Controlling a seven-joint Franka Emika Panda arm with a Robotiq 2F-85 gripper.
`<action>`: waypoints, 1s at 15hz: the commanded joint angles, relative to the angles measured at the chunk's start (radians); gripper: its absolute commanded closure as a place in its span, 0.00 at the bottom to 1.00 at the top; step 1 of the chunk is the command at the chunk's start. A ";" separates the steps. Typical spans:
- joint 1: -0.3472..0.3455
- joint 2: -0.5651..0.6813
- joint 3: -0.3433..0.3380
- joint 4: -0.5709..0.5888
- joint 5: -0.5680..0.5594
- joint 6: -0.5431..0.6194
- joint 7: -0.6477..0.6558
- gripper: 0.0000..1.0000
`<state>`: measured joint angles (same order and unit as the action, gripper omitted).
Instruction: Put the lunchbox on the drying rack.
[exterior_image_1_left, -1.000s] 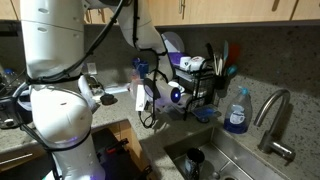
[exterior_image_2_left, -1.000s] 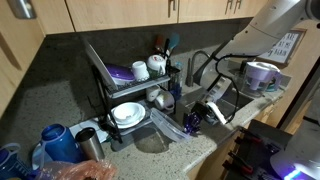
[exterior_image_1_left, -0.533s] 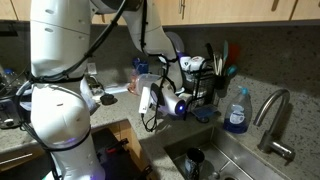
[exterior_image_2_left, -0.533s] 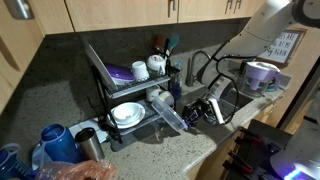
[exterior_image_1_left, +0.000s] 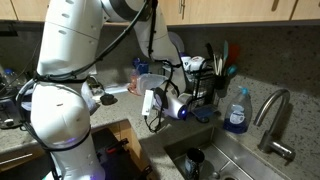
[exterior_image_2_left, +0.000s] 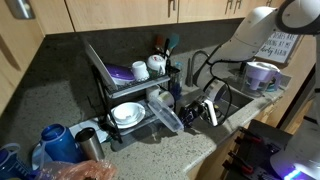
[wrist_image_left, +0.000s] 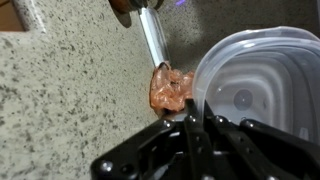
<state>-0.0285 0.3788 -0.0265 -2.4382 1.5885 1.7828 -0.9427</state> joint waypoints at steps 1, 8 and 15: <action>0.004 0.041 -0.016 0.061 0.010 -0.022 -0.019 0.98; -0.005 0.107 -0.030 0.160 0.032 -0.021 0.001 0.98; -0.005 0.167 -0.036 0.237 0.089 -0.007 0.024 0.98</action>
<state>-0.0340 0.5257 -0.0542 -2.2398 1.6474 1.7828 -0.9402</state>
